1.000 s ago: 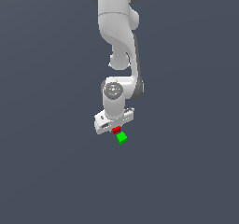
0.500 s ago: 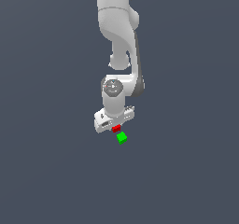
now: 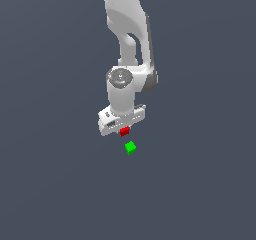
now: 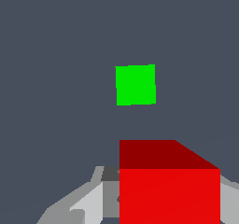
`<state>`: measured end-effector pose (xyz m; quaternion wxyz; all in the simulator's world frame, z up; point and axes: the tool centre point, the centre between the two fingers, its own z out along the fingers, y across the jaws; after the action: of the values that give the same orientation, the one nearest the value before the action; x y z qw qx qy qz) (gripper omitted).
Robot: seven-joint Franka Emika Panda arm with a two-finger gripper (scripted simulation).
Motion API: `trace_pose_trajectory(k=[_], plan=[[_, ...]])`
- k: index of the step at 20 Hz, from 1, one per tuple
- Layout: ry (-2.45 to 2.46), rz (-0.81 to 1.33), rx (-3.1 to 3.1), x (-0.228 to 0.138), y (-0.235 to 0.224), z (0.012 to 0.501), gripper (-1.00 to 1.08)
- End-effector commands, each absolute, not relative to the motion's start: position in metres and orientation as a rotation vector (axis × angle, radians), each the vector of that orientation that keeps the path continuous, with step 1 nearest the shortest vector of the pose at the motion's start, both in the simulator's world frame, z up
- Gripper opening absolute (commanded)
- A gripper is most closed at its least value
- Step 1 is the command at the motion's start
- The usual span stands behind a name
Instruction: Stack the red cube on top of the green cube.
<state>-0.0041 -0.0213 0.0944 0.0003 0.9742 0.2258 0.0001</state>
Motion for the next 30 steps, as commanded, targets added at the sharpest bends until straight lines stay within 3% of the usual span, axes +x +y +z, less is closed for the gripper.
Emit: trace_pose_trajectory(k=[1, 12, 30], plan=[[0.709, 0.0, 3.06, -0.004, -0.021, 0.108, -1.0], [0.71, 0.001, 3.06, -0.001, -0.02, 0.116, -1.0], [0.709, 0.0, 3.06, 0.049, 0.008, 0.065, -1.0]])
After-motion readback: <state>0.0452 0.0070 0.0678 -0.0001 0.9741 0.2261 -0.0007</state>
